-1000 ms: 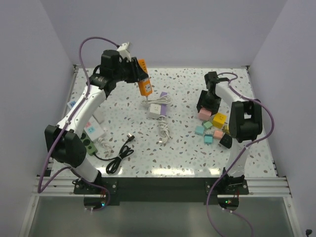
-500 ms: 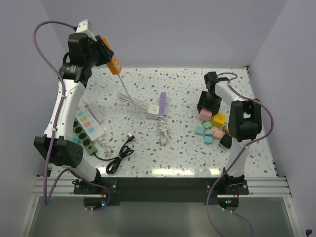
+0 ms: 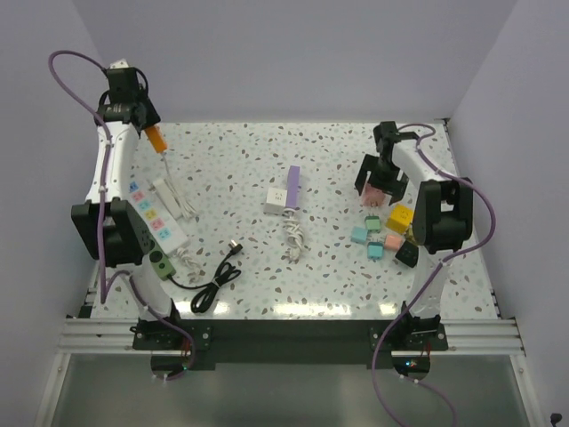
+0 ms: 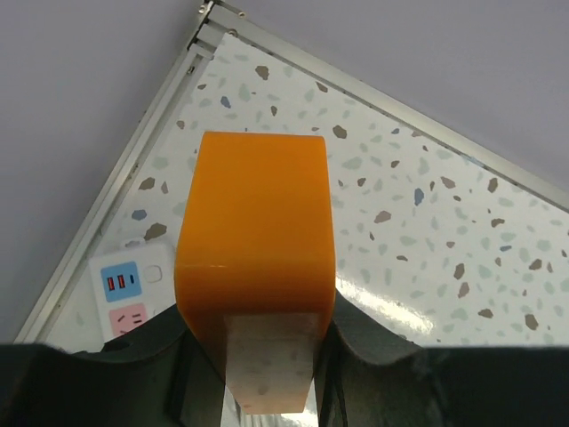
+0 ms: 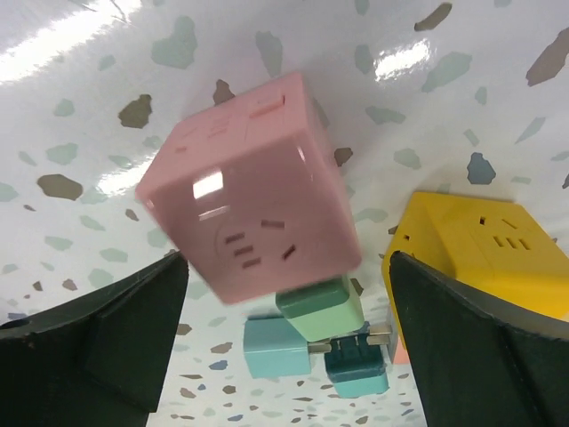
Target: Pull the plug off the socket
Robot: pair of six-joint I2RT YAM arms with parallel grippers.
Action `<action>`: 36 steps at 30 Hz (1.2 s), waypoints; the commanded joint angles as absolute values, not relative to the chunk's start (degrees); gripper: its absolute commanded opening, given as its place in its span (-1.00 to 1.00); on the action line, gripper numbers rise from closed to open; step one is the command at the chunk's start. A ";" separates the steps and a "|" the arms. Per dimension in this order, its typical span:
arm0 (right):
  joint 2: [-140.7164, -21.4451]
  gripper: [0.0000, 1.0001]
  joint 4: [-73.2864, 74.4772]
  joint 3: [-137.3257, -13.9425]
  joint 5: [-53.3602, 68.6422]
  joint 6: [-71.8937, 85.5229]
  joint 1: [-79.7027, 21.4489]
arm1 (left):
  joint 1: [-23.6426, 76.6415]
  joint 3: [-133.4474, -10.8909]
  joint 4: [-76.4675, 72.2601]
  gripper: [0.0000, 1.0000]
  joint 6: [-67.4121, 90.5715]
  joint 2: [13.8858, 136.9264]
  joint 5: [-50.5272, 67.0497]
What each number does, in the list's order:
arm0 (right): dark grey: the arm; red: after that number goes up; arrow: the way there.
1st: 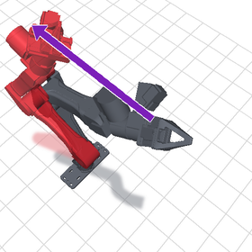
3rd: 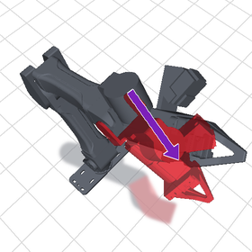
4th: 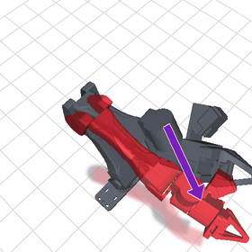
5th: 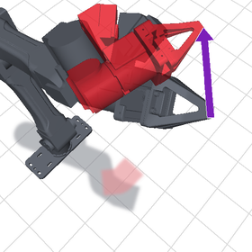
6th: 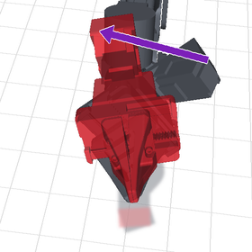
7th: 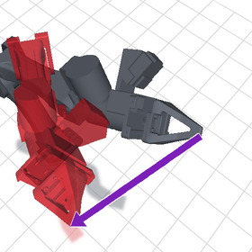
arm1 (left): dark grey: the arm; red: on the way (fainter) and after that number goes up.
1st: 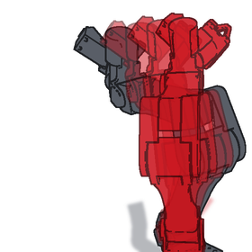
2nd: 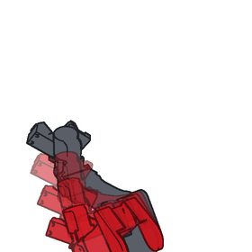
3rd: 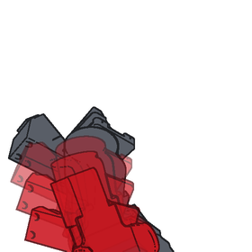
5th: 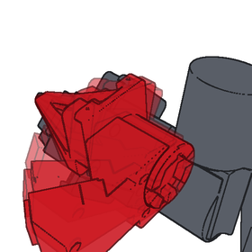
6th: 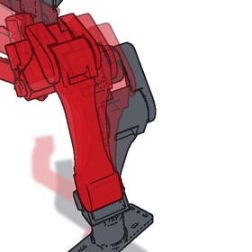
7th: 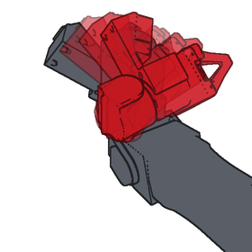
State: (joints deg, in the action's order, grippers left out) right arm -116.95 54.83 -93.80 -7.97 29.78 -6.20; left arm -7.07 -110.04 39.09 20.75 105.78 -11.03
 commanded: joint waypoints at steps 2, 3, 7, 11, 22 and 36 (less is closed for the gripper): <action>-117.25 0.97 57.65 -98.35 -9.39 29.09 -6.07 | -8.08 -116.19 42.27 -1.00 19.33 115.02 -14.94; -117.25 0.97 57.83 -98.44 -9.84 29.18 -6.15 | -8.43 -116.54 42.62 -0.89 19.60 116.44 -15.12; -116.98 0.97 58.10 -98.09 -11.51 29.97 -5.89 | -10.10 -116.81 44.56 -0.71 20.48 122.25 -16.61; -116.81 0.97 58.10 -97.82 -12.12 30.67 -5.36 | -11.25 -116.72 46.31 0.02 21.44 126.99 -18.45; -107.84 0.97 54.92 -99.66 -1.05 26.11 -7.82 | -11.86 -106.70 39.20 1.00 21.36 116.38 -13.37; -118.81 0.97 47.56 -109.33 4.04 34.53 -24.87 | -7.30 -92.29 37.89 1.00 19.60 95.55 -5.10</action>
